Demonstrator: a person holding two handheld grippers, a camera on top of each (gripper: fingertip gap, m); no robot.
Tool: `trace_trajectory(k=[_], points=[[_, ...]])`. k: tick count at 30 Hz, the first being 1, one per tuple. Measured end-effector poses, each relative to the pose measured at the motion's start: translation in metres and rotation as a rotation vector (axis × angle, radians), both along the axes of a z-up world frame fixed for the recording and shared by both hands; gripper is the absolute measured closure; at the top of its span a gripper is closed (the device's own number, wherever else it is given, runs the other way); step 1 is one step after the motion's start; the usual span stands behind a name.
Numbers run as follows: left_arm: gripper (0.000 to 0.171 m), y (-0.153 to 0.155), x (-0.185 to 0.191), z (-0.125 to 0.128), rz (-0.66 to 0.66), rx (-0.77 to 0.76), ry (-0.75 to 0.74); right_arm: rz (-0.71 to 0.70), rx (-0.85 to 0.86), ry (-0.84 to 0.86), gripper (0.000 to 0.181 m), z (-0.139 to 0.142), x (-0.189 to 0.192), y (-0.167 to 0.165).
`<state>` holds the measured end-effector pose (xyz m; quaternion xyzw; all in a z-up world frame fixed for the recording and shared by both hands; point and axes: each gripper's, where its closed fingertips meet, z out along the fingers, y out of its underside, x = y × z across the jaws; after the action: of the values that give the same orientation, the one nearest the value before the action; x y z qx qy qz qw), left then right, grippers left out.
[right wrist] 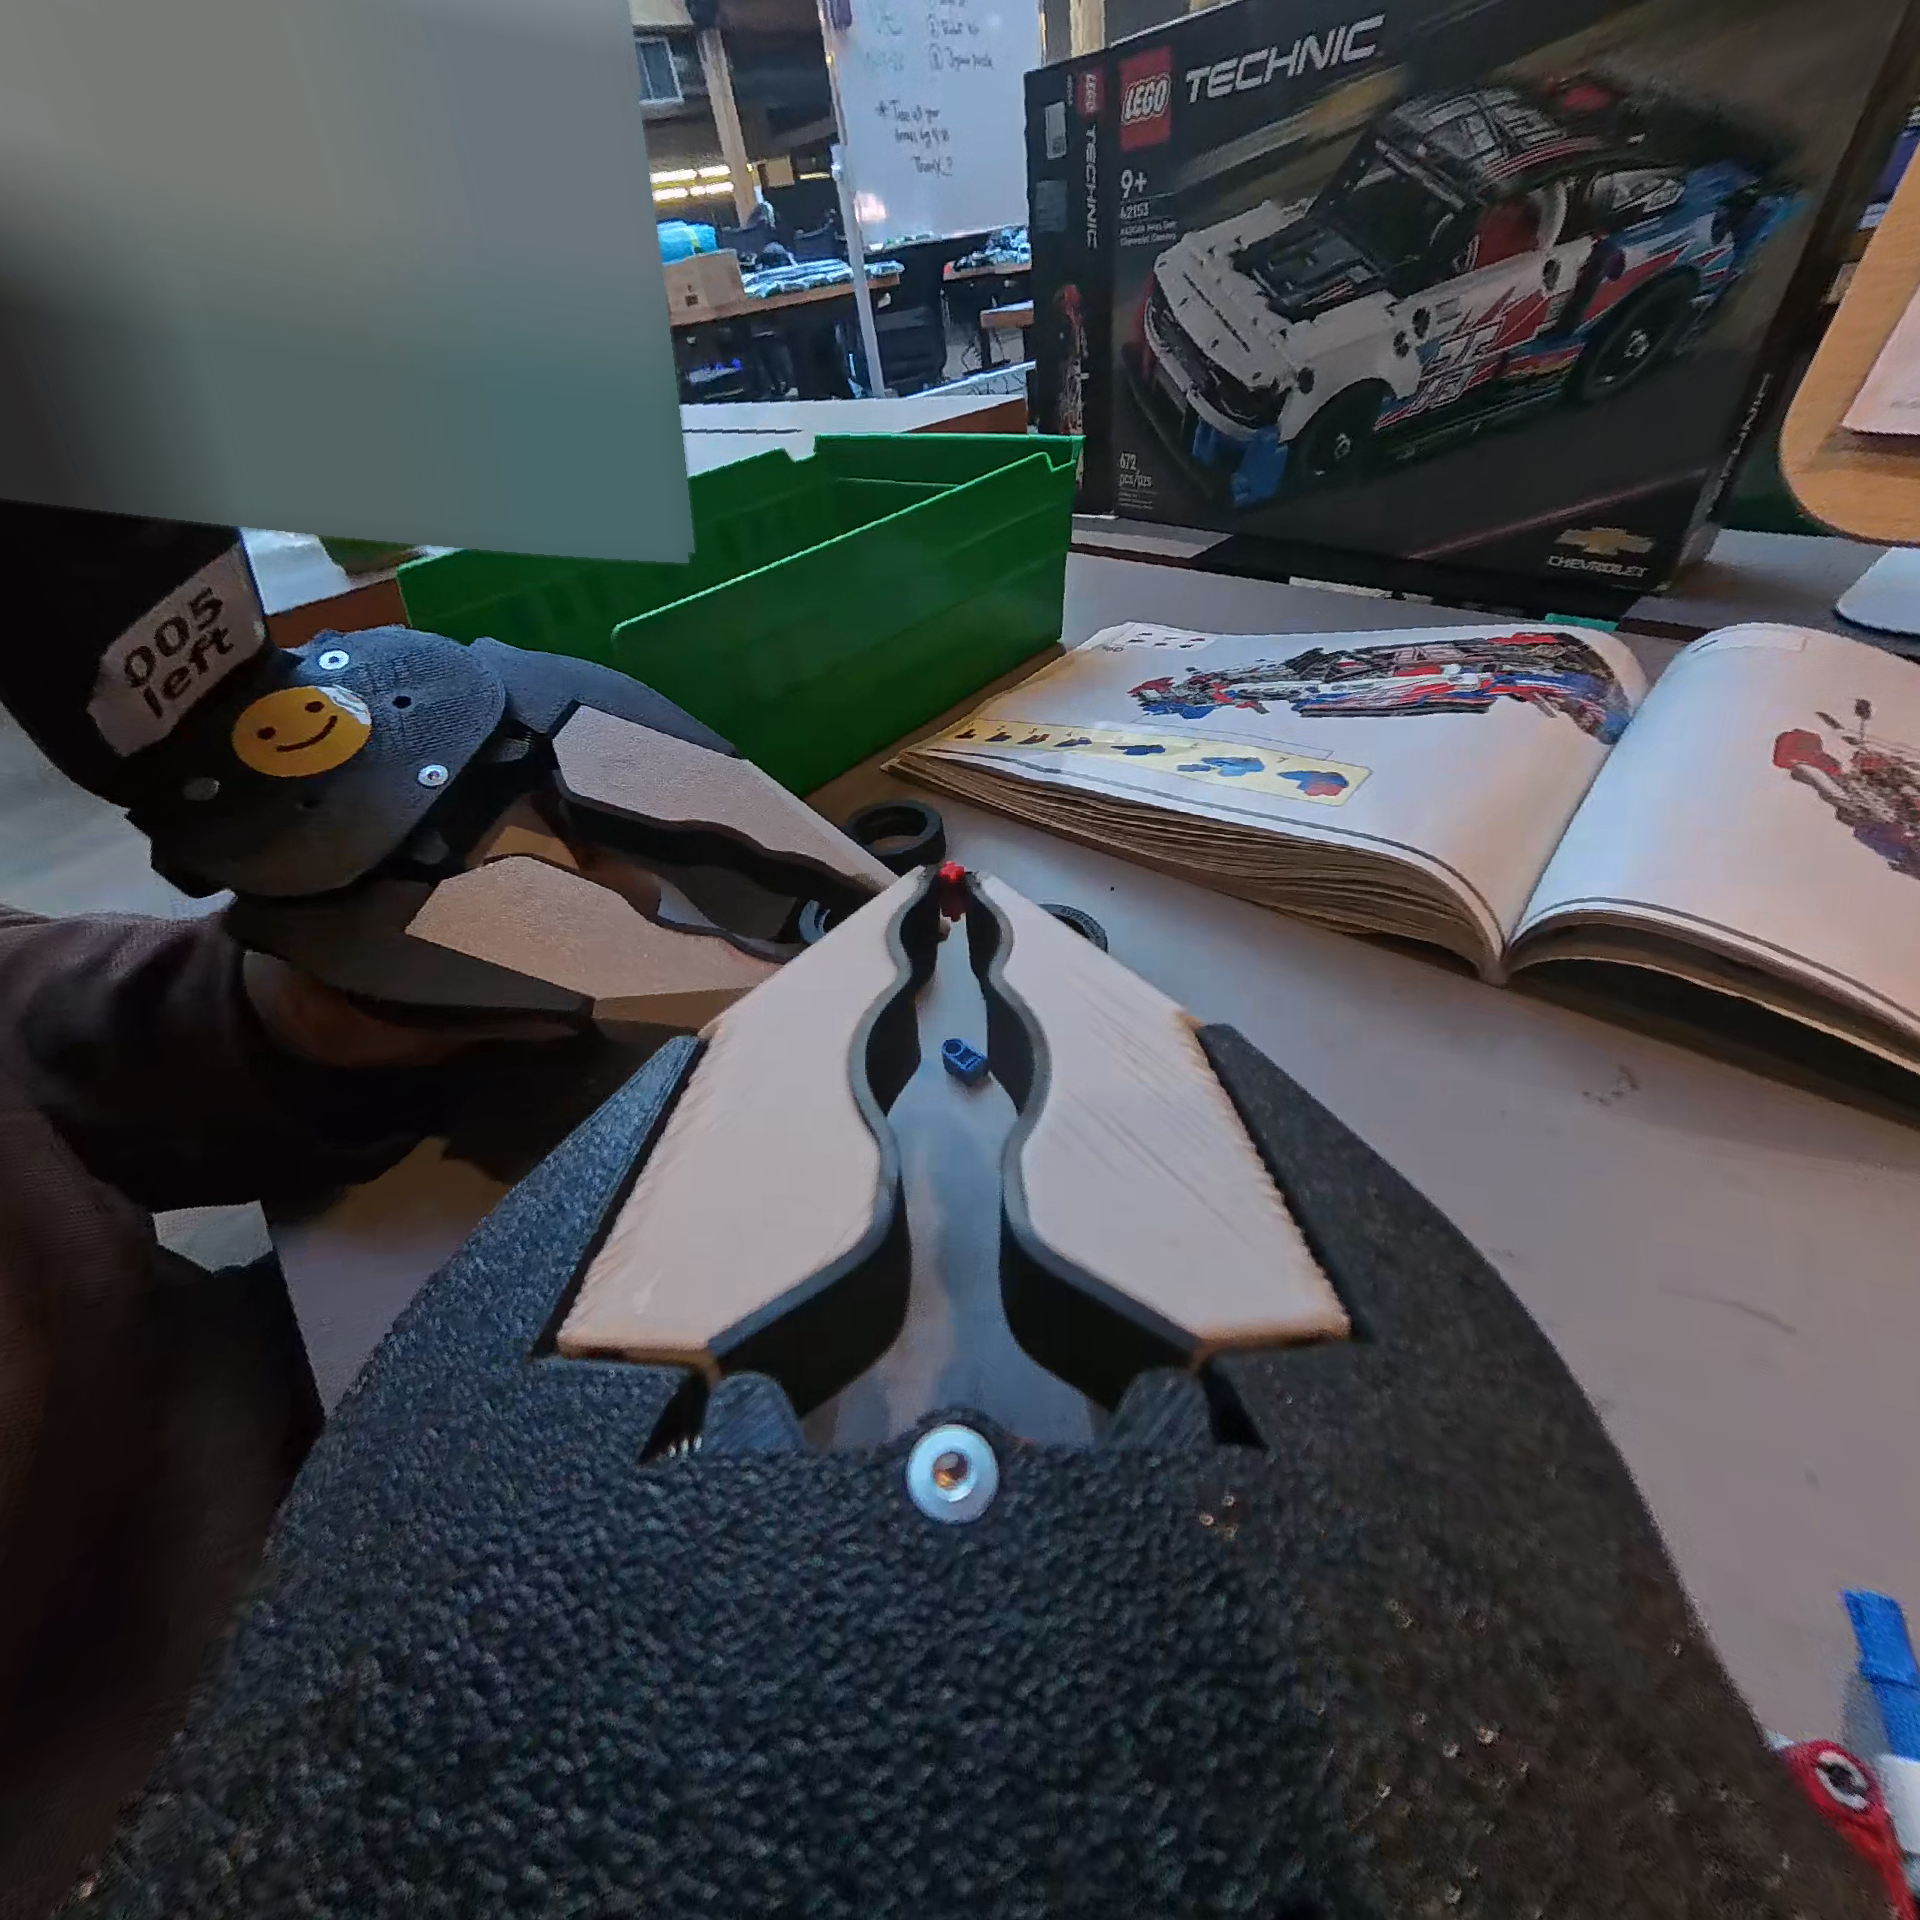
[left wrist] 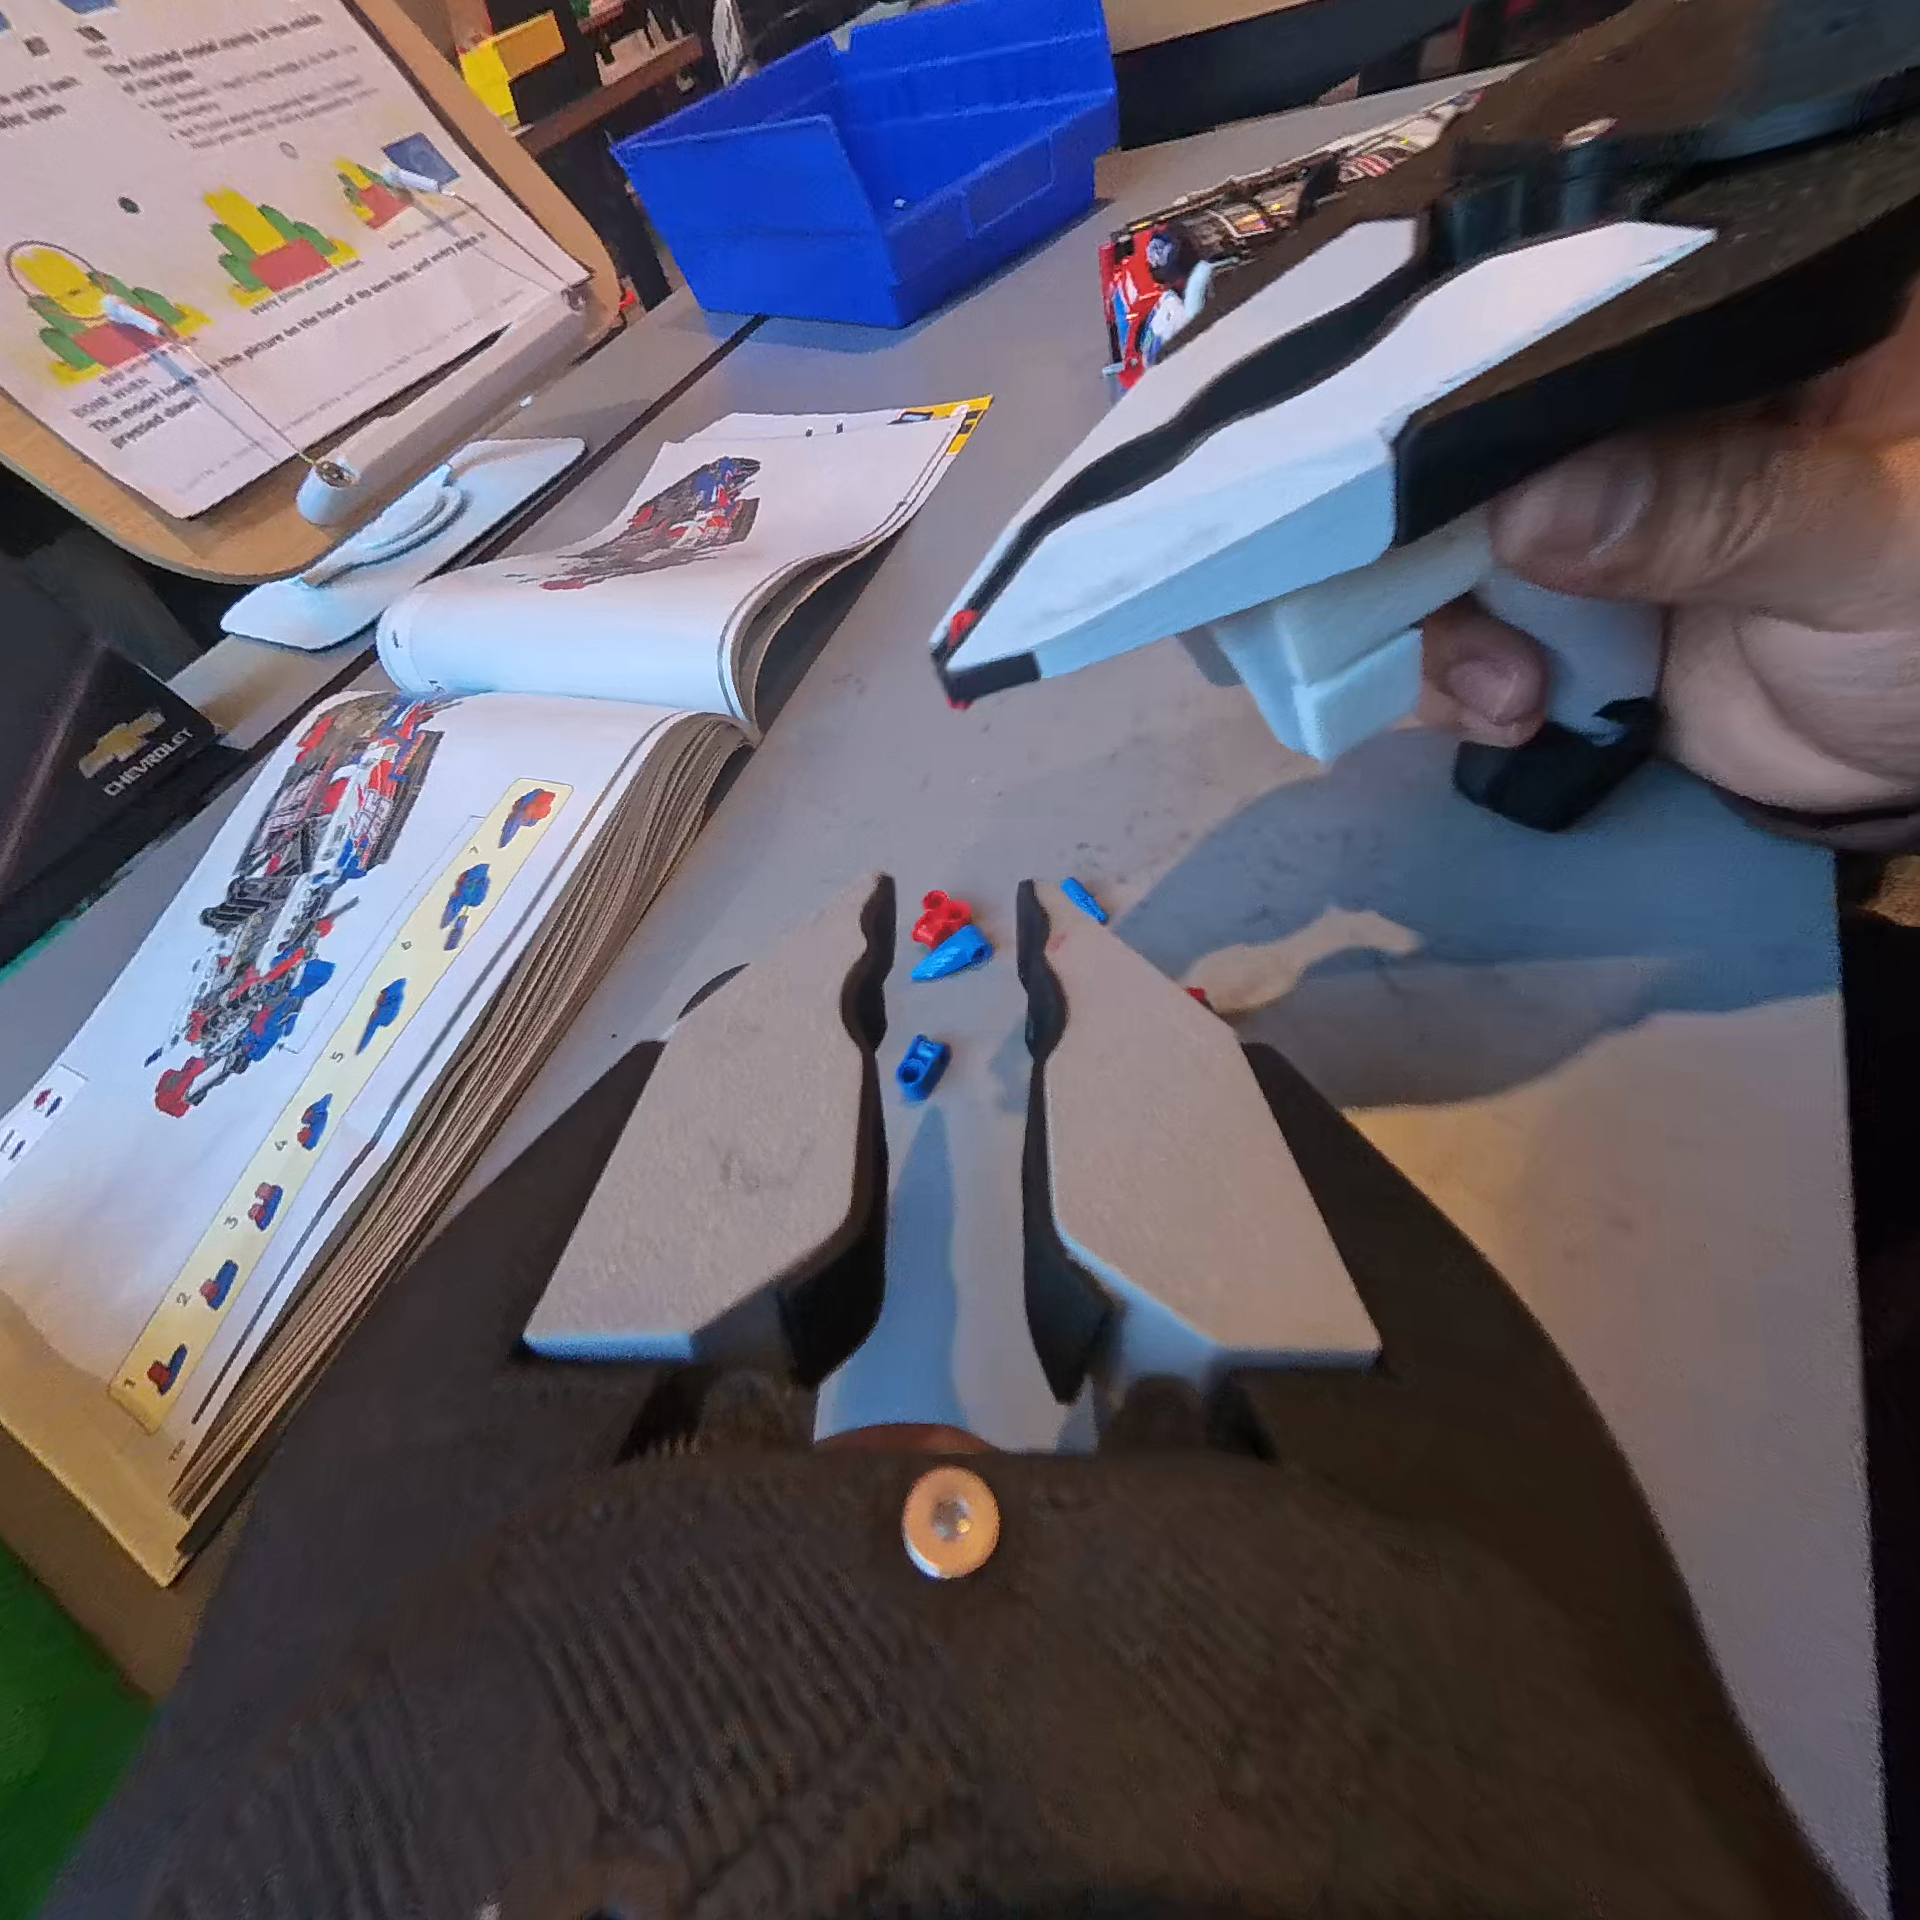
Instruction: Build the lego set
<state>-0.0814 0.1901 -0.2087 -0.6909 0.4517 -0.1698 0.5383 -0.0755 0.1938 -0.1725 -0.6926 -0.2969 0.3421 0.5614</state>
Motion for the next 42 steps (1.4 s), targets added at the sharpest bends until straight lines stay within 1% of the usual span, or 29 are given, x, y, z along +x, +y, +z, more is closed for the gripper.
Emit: trace_trajectory(k=[6,9,12,15,18,23,25,29,32,35,42], points=[[0.152,0.004,-0.003,0.0,0.013,-0.046,-0.036,-0.026,0.027,0.047,0.177,0.011,0.007,0.002],[0.153,0.006,-0.004,0.0,0.027,-0.038,-0.033,-0.037,0.035,0.063,0.177,0.015,0.011,0.004],[0.153,0.011,-0.01,0.0,0.061,-0.037,-0.036,-0.057,0.047,0.096,0.177,0.025,0.018,0.007],[0.153,0.011,-0.01,0.004,0.052,-0.055,-0.072,-0.053,0.031,0.131,0.177,0.032,0.022,0.006],[0.152,0.006,-0.005,0.007,0.015,-0.055,-0.095,-0.026,-0.04,0.147,0.178,0.025,0.018,0.003],[0.154,-0.001,-0.001,0.019,-0.009,0.008,-0.117,0.028,-0.169,0.235,0.178,0.018,0.008,-0.002],[0.155,-0.004,-0.001,0.026,-0.02,0.027,-0.149,0.06,-0.226,0.286,0.178,0.017,0.0,-0.004],[0.158,-0.01,-0.002,0.042,-0.034,0.08,-0.207,0.132,-0.363,0.442,0.178,0.018,-0.016,-0.008],[0.162,-0.01,-0.005,0.048,-0.019,0.116,-0.222,0.139,-0.447,0.514,0.178,0.012,-0.021,-0.006],[0.163,-0.007,-0.007,0.046,-0.007,0.102,-0.21,0.158,-0.499,0.562,0.178,0.009,-0.025,-0.007],[0.161,-0.005,-0.006,0.035,0.004,0.086,-0.159,0.188,-0.508,0.556,0.177,0.006,-0.029,-0.009]])
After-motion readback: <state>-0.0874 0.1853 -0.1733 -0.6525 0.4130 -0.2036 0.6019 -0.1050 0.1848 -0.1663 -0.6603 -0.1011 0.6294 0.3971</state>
